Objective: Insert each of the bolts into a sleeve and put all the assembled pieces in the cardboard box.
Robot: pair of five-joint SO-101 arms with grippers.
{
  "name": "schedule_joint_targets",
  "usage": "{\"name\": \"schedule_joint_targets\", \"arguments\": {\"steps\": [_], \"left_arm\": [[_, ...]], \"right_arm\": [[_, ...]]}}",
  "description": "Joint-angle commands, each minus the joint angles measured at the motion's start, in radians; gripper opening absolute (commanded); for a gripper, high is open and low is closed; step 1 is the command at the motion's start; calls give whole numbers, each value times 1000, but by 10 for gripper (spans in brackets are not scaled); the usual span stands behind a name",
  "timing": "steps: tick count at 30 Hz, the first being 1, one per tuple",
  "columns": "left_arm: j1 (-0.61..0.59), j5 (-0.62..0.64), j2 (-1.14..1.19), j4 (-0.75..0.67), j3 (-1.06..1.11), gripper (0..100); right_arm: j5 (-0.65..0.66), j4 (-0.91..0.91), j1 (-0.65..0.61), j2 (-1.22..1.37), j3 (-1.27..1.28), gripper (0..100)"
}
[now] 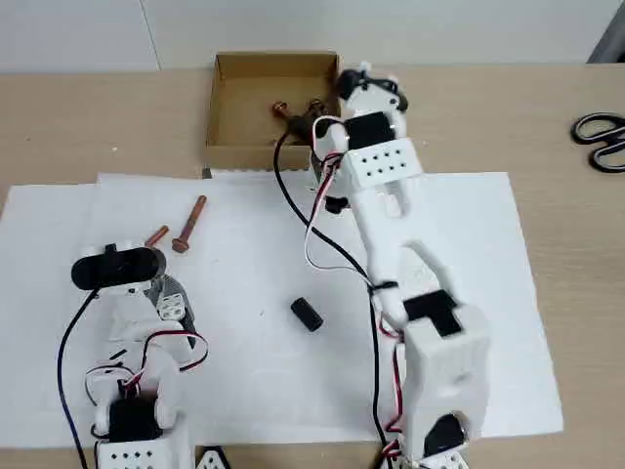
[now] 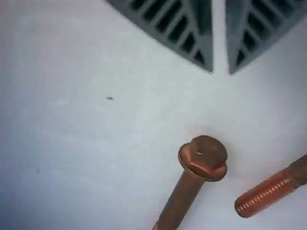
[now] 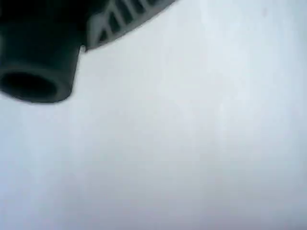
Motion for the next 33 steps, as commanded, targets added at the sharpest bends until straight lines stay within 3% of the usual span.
{"name": "schedule_joint_targets", "arguments": {"steps": [1,6,15,24,33], "left_arm": [[-2,6,-9,-3,-7,7],[84,-2,-9,-3,-7,7],[89,-2,-3,-31,-137,7],[95,-97,-3,138,-395,7],[89,-129,100,262,-621,7]], "right_arm": [[25,101,13,-188,-34,3],[84,101,58,-378,44,3],[170,102,113,-769,411,3],[203,58,125,-1219,971,3],[256,-45,292,-1477,1254,3]]}}
